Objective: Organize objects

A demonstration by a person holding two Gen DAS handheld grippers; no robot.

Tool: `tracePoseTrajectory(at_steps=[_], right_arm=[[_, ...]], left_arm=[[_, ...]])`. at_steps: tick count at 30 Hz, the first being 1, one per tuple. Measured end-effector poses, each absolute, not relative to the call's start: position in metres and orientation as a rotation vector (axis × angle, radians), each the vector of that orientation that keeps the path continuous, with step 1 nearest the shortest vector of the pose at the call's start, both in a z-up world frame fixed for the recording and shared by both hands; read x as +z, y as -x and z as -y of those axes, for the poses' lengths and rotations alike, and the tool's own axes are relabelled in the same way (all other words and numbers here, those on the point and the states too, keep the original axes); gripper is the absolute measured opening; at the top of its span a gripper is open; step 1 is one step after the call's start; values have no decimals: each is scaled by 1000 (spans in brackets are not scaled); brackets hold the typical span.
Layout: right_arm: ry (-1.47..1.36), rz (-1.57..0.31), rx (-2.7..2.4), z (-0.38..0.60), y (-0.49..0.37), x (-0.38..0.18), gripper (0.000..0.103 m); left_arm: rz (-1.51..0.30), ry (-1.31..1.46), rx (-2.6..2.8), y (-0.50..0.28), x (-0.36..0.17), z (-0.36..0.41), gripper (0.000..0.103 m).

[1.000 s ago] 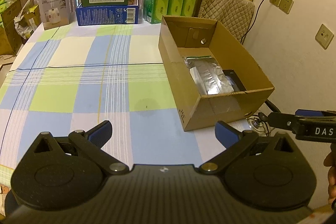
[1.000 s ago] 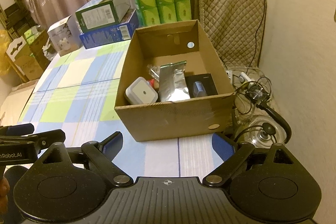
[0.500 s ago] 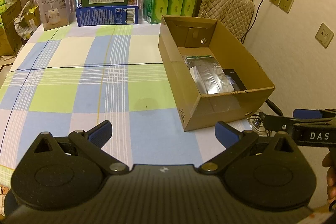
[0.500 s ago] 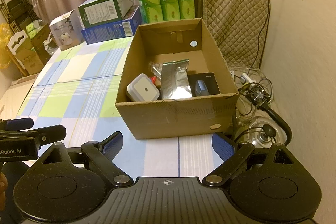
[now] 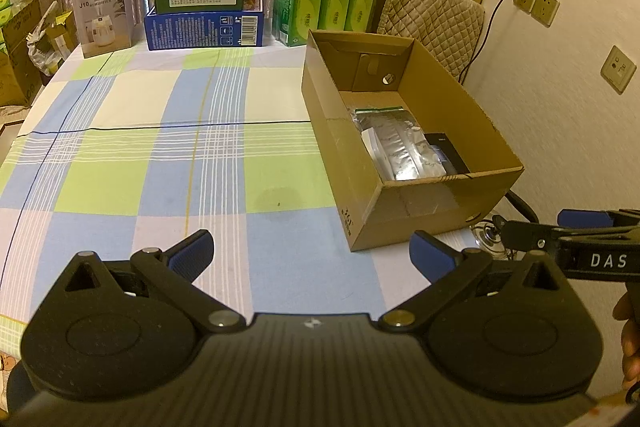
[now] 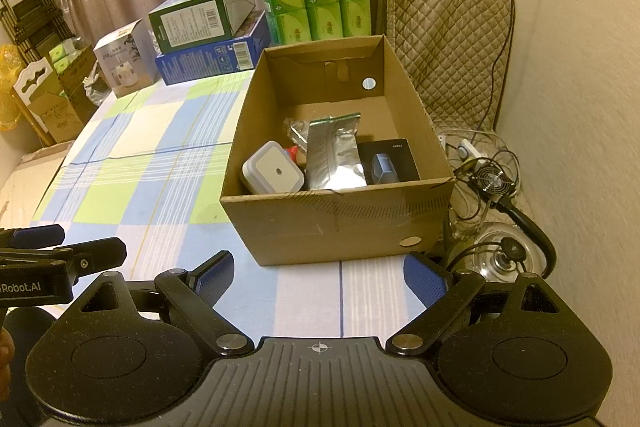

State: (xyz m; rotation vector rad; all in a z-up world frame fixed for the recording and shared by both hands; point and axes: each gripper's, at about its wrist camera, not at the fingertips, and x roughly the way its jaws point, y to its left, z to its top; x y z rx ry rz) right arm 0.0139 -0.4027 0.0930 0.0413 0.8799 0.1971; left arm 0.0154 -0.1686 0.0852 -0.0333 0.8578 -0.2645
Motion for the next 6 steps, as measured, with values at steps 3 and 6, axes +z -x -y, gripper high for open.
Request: tracePoseTrajectory(at_steps=[3,6], right_arm=[[-42,-879,199,402,-14,93,89],[-41,-879,198,402,-14,93,89]], left_arm=[[-857,35,-271,-16,85,168,102],[-834,41,-299,-14,86,168,102]])
